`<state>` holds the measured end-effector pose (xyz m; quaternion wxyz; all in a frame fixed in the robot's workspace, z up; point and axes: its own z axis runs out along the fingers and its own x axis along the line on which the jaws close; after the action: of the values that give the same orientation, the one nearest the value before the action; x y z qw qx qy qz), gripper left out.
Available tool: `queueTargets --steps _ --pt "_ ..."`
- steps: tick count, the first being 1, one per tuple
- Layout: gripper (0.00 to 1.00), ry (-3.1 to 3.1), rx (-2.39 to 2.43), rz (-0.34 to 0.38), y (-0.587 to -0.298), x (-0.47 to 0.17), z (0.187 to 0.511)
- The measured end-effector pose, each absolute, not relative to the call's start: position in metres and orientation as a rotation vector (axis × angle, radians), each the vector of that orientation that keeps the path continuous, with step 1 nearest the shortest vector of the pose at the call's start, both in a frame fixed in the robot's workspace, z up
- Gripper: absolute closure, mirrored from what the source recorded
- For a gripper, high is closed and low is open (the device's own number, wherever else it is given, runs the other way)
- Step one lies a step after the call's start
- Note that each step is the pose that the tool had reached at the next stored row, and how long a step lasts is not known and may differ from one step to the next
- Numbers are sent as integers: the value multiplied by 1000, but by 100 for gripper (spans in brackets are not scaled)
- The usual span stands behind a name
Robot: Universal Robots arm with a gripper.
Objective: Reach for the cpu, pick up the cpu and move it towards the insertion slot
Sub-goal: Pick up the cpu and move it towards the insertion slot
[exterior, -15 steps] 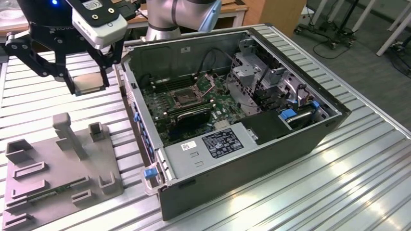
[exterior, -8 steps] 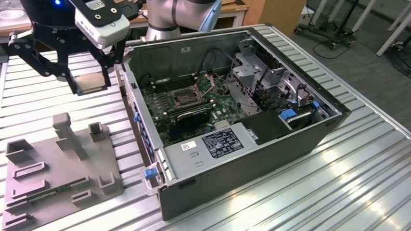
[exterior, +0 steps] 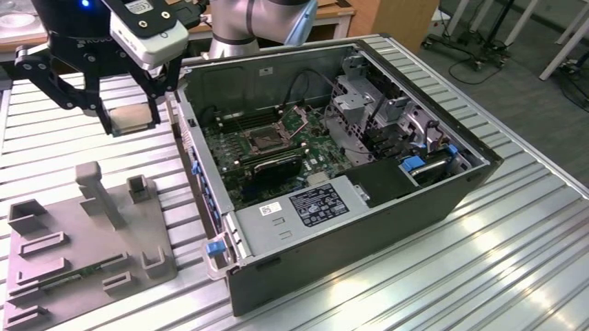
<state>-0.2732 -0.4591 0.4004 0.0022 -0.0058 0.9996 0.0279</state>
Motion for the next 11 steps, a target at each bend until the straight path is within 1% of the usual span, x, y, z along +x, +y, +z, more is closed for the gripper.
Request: queueTargets --steps 11 --pt "45 3136 -18 87 -459 -266 400"
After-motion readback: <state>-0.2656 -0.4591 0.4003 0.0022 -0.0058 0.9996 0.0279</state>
